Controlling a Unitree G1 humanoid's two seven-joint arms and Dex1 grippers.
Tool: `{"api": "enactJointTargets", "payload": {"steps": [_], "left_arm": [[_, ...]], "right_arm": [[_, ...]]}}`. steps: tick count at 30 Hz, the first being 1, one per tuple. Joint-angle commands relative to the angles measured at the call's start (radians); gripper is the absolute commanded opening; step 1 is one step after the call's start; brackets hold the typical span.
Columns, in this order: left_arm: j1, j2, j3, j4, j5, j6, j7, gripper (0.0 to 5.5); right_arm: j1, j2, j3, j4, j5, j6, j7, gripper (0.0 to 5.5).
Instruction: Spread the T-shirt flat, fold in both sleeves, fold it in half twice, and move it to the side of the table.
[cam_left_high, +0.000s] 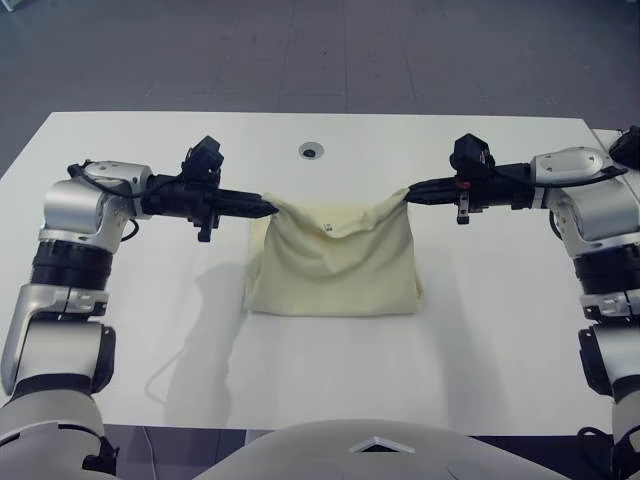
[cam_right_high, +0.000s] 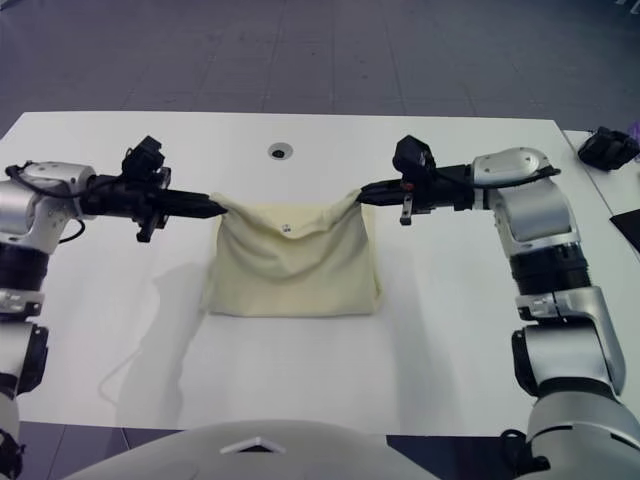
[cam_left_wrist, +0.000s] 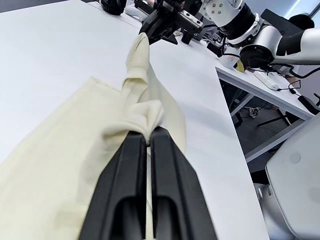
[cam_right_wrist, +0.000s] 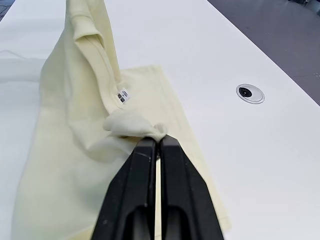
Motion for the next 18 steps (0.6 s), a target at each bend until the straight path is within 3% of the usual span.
{"api": "enactJointTargets", "payload": {"steps": [1, 9, 18], "left_arm": [[-0.121, -0.067, -0.002, 0.217, 0.084, -0.062, 0.003, 0.0], [-0.203, -0.138, 0.005, 0.55, 0.23, -0.197, 0.021, 0.0], [-0.239, -0.184, 0.031, 0.696, 0.329, -0.257, 0.062, 0.0]], "right_arm": [[-0.092, 0.07, -0.003, 0.174, -0.048, -0.062, -0.006, 0.03], [-0.163, 0.171, -0.025, 0.563, -0.152, -0.214, -0.078, 0.03], [-0.159, 0.219, -0.063, 0.775, -0.226, -0.305, -0.187, 0.03]]}}
